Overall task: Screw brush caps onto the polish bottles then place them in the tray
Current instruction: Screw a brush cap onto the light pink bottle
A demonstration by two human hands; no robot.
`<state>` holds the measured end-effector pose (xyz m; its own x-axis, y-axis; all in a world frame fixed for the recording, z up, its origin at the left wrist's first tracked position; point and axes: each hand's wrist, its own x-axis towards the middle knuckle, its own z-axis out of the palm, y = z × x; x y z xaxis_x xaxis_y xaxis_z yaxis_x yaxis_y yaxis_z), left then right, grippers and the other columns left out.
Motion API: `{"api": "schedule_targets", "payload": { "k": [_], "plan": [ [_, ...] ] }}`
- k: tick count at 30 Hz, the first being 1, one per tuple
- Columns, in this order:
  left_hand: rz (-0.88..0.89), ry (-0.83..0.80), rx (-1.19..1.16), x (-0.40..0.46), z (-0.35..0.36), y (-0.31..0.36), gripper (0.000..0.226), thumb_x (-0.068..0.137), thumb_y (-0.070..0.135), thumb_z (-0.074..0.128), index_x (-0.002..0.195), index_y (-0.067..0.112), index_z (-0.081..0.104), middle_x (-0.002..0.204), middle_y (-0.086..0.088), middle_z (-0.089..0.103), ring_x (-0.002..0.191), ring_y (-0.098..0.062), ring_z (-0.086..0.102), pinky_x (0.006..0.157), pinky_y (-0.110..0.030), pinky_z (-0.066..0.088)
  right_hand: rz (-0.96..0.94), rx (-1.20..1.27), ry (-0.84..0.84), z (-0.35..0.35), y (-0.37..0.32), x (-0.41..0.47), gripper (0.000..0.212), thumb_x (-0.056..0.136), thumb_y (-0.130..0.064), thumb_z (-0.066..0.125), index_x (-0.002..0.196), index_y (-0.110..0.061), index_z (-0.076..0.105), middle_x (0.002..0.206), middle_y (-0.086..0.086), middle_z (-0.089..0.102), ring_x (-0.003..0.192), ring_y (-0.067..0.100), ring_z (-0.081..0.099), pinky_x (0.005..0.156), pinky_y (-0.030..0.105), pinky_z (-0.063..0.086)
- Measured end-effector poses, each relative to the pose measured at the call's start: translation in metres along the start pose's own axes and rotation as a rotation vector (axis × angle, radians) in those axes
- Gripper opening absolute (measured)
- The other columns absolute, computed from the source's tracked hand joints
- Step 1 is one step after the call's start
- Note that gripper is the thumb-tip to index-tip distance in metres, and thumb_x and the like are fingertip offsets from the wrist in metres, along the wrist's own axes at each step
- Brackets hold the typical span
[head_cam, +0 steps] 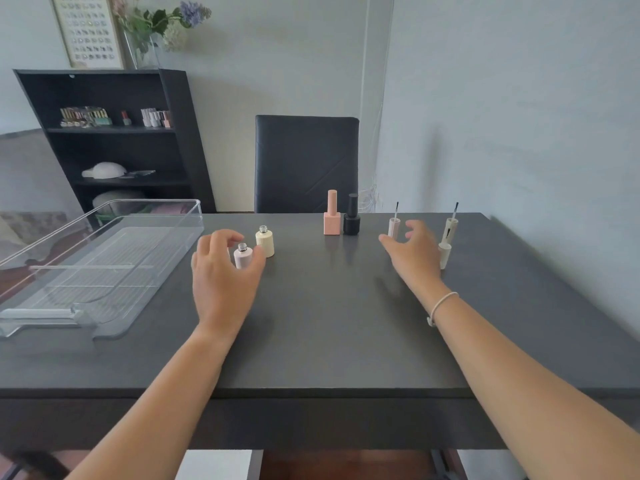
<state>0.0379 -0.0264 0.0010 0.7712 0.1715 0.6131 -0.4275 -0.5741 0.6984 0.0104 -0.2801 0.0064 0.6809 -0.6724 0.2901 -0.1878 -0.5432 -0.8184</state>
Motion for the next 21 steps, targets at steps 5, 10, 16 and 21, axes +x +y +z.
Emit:
{"api": "schedule_targets", "payload": {
  "k": [5,10,16,21],
  "plan": [
    [-0.164,-0.12,0.025,-0.001,0.006,-0.006,0.043,0.078,0.034,0.062,0.116,0.019,0.047,0.124,-0.004,0.046,0.108,-0.024,0.047,0.077,-0.032,0.035,0.067,-0.034,-0.013,0.005,0.002,0.012,0.057,0.083,-0.035,0.06,0.13,-0.007,0.043,0.125,0.013,0.056,0.114,0.03,0.052,0.078,0.03,0.036],
    [-0.243,-0.188,0.008,0.0,0.007,-0.01,0.053,0.079,0.027,0.064,0.126,0.016,0.042,0.13,-0.008,0.043,0.106,-0.024,0.05,0.08,-0.028,0.032,0.036,-0.085,0.012,0.011,0.005,0.017,0.029,0.087,-0.028,0.054,0.11,-0.01,0.056,0.109,0.01,0.066,0.1,0.031,0.058,0.068,0.029,0.035],
    [-0.233,-0.192,0.003,0.003,0.009,-0.01,0.031,0.082,0.02,0.06,0.111,0.011,0.056,0.092,0.004,0.056,0.092,-0.021,0.053,0.072,-0.027,0.035,-0.053,-0.078,-0.037,0.013,0.005,0.01,0.022,0.087,-0.029,0.053,0.101,-0.012,0.057,0.105,0.006,0.066,0.09,0.027,0.057,0.067,0.029,0.036],
    [-0.256,-0.18,-0.011,0.007,0.008,-0.018,0.01,0.081,0.02,0.061,0.09,0.016,0.059,0.076,0.011,0.055,0.078,-0.016,0.053,0.058,-0.023,0.035,-0.186,0.059,-0.198,0.025,-0.01,-0.007,0.012,0.083,-0.03,0.058,0.089,-0.021,0.054,0.094,-0.003,0.063,0.084,0.015,0.055,0.068,0.028,0.04]
  ]
}}
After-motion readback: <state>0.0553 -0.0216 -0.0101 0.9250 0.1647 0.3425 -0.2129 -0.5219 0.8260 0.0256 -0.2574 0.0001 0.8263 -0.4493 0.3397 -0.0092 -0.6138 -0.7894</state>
